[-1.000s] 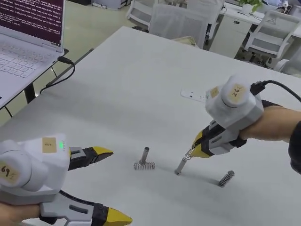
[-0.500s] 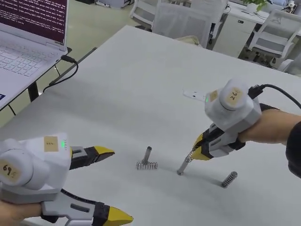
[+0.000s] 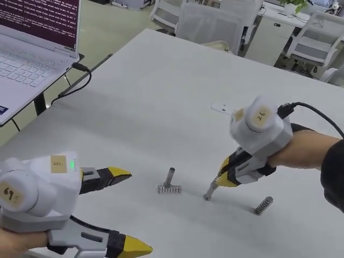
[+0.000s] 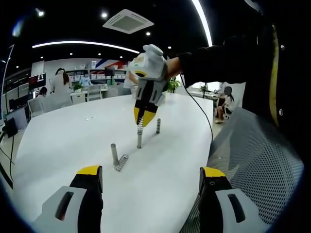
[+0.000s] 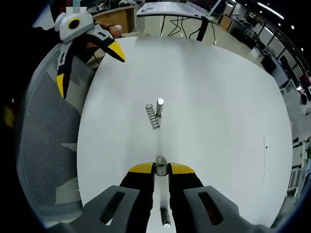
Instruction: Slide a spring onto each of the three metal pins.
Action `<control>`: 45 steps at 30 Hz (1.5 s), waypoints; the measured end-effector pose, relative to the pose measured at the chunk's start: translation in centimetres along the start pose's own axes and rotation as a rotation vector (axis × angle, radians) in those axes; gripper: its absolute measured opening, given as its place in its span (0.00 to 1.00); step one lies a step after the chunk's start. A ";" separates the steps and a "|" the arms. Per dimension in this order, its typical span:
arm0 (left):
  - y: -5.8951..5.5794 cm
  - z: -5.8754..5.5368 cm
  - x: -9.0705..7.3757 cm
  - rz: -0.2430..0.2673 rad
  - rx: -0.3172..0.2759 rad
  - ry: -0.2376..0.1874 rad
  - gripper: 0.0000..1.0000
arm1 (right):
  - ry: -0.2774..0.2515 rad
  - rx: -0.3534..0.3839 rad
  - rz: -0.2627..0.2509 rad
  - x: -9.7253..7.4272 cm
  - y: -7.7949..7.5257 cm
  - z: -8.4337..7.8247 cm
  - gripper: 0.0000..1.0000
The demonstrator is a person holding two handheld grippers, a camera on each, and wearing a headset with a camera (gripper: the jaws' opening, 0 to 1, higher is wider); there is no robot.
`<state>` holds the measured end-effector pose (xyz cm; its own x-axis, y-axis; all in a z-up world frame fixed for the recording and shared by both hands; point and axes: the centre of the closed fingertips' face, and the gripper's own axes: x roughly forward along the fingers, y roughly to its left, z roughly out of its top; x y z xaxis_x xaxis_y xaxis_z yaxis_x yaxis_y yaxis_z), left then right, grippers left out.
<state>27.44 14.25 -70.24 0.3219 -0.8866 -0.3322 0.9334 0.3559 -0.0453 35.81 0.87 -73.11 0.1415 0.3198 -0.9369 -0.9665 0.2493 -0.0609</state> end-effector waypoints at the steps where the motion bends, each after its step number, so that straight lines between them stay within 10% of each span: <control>1: 0.0 0.1 0.0 -0.001 0.001 0.000 0.78 | 0.004 0.001 0.000 0.2 0.0 -0.1 0.08; 45: 0.1 -0.2 -0.2 0.001 -0.001 0.007 0.76 | 0.073 0.048 -0.011 3.3 0.1 -3.3 0.09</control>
<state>27.46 14.52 -70.33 0.3216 -0.8842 -0.3388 0.9330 0.3569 -0.0457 35.51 -1.11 -77.35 0.1340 0.2495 -0.9591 -0.9534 0.2965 -0.0560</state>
